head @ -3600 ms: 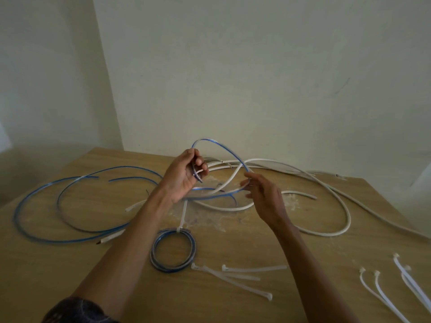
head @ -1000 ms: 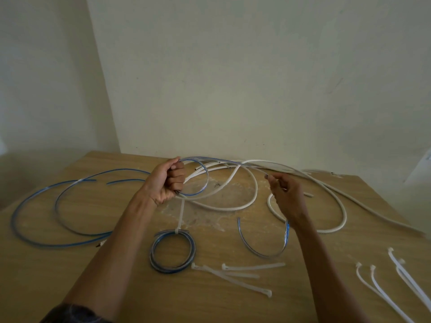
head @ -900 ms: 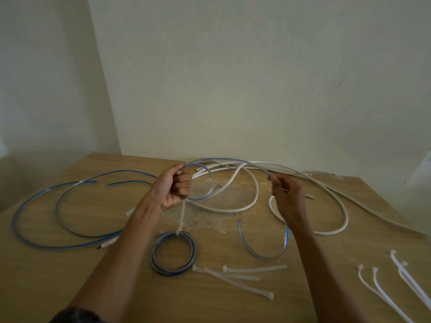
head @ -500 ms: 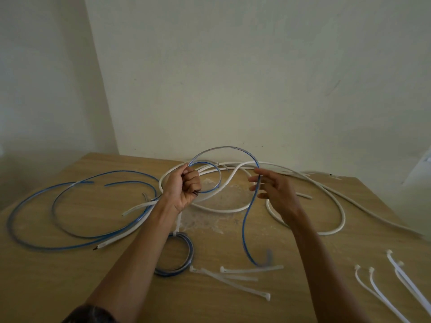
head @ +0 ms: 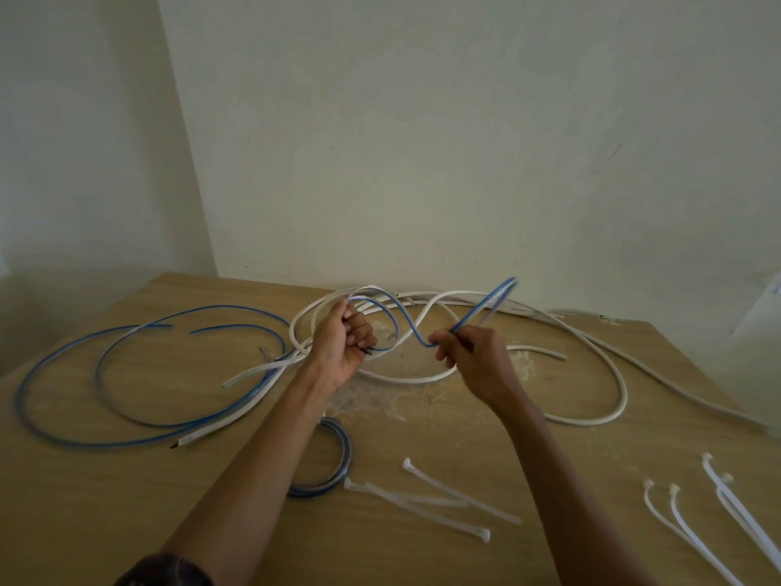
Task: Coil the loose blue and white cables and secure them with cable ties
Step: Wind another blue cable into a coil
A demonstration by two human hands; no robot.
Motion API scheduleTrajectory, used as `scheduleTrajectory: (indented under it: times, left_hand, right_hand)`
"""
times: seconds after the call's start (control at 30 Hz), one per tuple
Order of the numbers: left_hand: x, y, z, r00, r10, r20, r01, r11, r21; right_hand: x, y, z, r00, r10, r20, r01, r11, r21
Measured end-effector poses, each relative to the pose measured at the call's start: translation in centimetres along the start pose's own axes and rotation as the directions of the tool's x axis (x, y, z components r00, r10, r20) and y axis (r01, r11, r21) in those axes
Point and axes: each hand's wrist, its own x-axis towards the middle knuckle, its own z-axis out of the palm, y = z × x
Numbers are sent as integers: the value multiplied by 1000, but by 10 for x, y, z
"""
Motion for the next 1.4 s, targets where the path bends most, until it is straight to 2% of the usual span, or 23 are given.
scheduleTrajectory:
  times: [0.07,0.13,0.23,0.3,0.4,0.47,0.53,0.6,0.77,0.87,0.97,1.17,1.27,1.4]
  left_hand:
    - [-2,-11,8,997,63,-32,-57,986,157]
    - [-4,-21,11,986,166,-16,-149,920,362]
    - [-15,-35,9,949,270,166,-307,652,694]
    - [-23,-42,11,928,266,261,-368,536,760]
    - [-30,-48,14,889,279,363,-456,474,753]
    - [-26,-52,10,883,267,386,-467,424,776]
    - [-21,-55,5,902,225,368,-429,396,812]
    - [-22,-52,5,928,148,342,-372,427,825]
    - [-29,-39,16,968,-91,234,-135,595,792]
    - [-26,-34,15,976,-130,176,-12,769,639]
    - [-24,-30,11,977,-165,138,74,862,501]
    - [-29,-34,11,958,-252,140,176,895,409]
    - [-30,-35,14,951,-270,151,183,884,431]
    - [-30,-36,17,948,-276,159,179,874,452]
  right_hand:
    - [-6,-5,12,997,-18,73,20,999,-28]
    - [-13,-13,20,991,-36,126,37,999,-6]
    - [-19,-25,26,980,-61,190,53,998,43]
    - [-20,-29,27,970,-74,230,60,996,69]
    - [-18,-31,22,967,-44,252,5,988,154]
    - [-17,-30,19,966,13,259,-64,980,190]
    - [-14,-26,14,971,77,227,-109,985,135]
    - [-11,-21,7,982,110,155,-123,990,73]
    - [-8,-11,-5,994,105,31,-108,986,128]
    - [-9,-3,-5,996,68,-53,-66,997,30]
    - [-10,5,-5,994,22,-107,-33,993,-110]
    - [-10,8,8,987,-35,-158,0,976,-216]
    - [-10,9,10,976,-39,-213,-30,949,-315]
    - [-13,8,12,957,-57,-283,-52,930,-364]
